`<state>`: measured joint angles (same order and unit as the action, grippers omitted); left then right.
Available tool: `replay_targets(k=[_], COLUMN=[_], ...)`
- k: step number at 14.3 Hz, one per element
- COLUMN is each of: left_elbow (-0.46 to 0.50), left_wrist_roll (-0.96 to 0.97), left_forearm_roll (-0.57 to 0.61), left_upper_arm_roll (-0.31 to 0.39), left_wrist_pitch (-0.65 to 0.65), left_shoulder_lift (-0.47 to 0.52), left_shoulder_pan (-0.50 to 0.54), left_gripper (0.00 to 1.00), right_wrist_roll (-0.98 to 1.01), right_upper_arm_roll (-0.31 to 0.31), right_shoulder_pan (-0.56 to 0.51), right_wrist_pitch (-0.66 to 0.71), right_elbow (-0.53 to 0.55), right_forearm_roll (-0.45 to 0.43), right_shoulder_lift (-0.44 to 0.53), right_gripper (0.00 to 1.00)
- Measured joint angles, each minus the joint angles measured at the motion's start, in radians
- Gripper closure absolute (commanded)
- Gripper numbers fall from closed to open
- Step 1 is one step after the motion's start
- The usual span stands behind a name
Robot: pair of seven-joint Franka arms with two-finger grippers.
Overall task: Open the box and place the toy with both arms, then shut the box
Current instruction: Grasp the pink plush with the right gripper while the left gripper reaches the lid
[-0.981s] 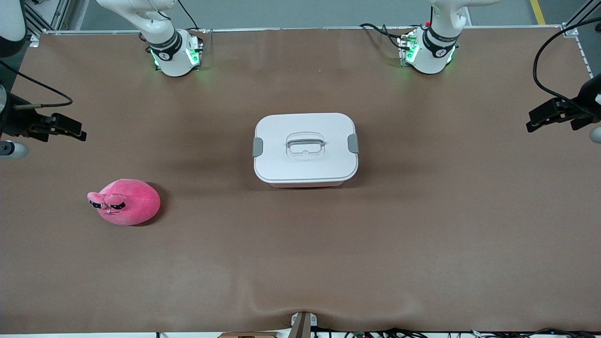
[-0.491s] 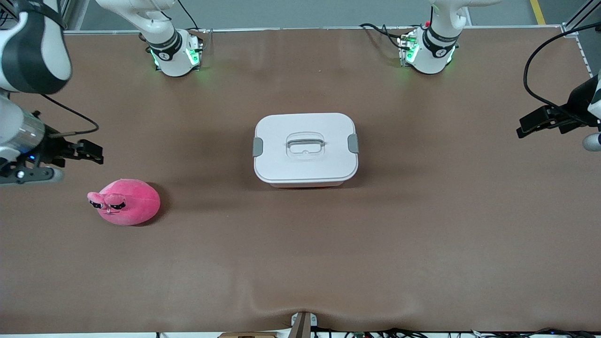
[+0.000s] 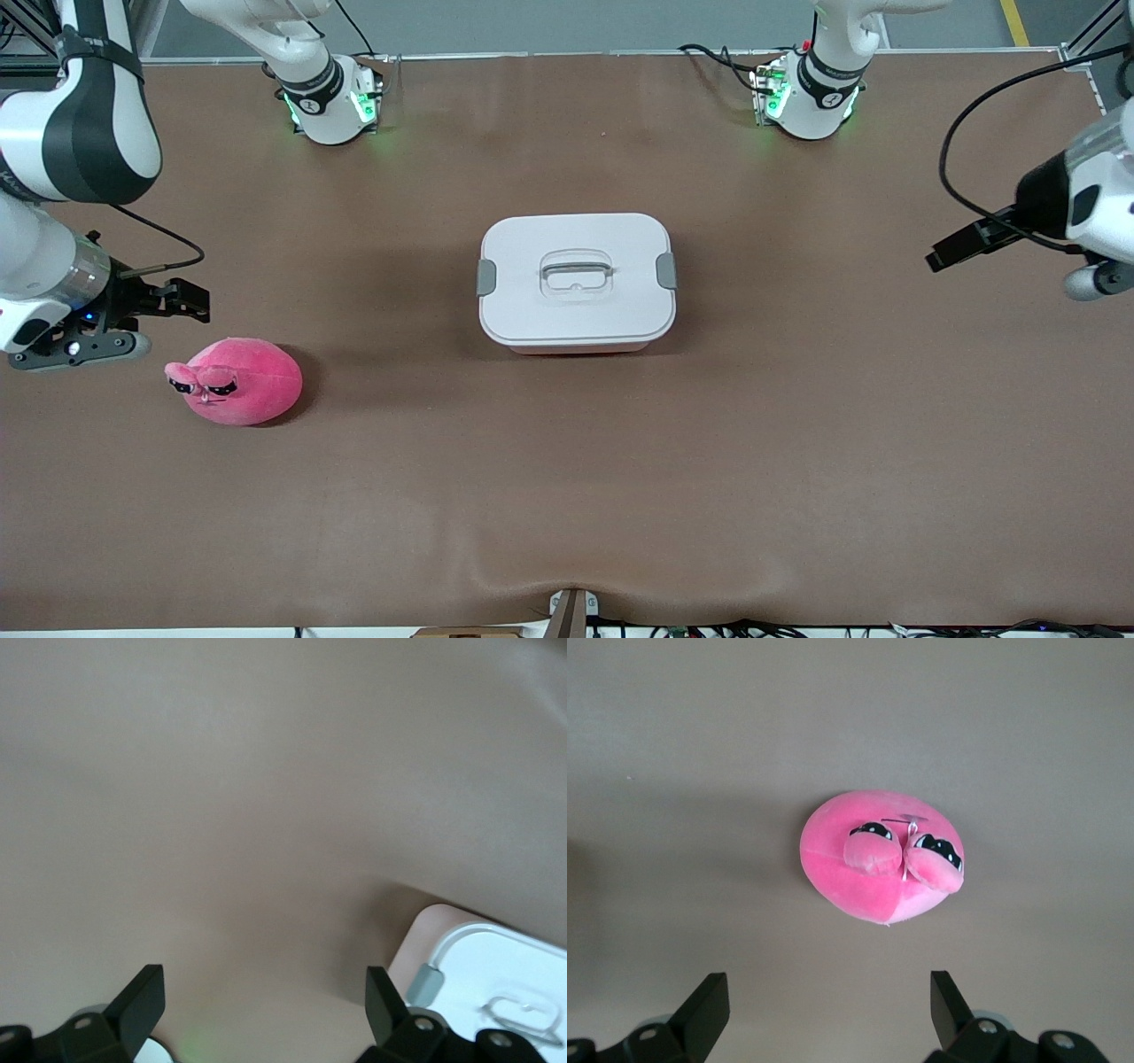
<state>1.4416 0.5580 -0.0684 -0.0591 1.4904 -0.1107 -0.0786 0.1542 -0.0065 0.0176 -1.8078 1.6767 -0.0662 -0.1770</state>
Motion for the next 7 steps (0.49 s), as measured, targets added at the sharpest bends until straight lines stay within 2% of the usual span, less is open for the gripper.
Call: replay_targets(k=[4, 7], left_elbow=[0.005, 0.014], left_wrist_roll=[0.158, 0.281], left_forearm_roll=[0.0, 0.0], left_upper_arm_roll=[-0.003, -0.005], left_wrist_pitch=[-0.003, -0.005], left_shoulder_lift=[-0.003, -0.004], left_shoulder_pan=[-0.054, -0.097], left_gripper=[0.0, 0.0], right_wrist_roll=[0.033, 0.199], right_upper_arm_roll=[0.003, 0.0], right_shoulder_pan=[0.007, 0.004], right_wrist_pitch=[-0.145, -0.288], right_elbow=[0.083, 0.151], right_forearm_roll=[0.0, 0.0], right_shoulder_lift=[-0.017, -0.049], right_gripper=[0.0, 0.0])
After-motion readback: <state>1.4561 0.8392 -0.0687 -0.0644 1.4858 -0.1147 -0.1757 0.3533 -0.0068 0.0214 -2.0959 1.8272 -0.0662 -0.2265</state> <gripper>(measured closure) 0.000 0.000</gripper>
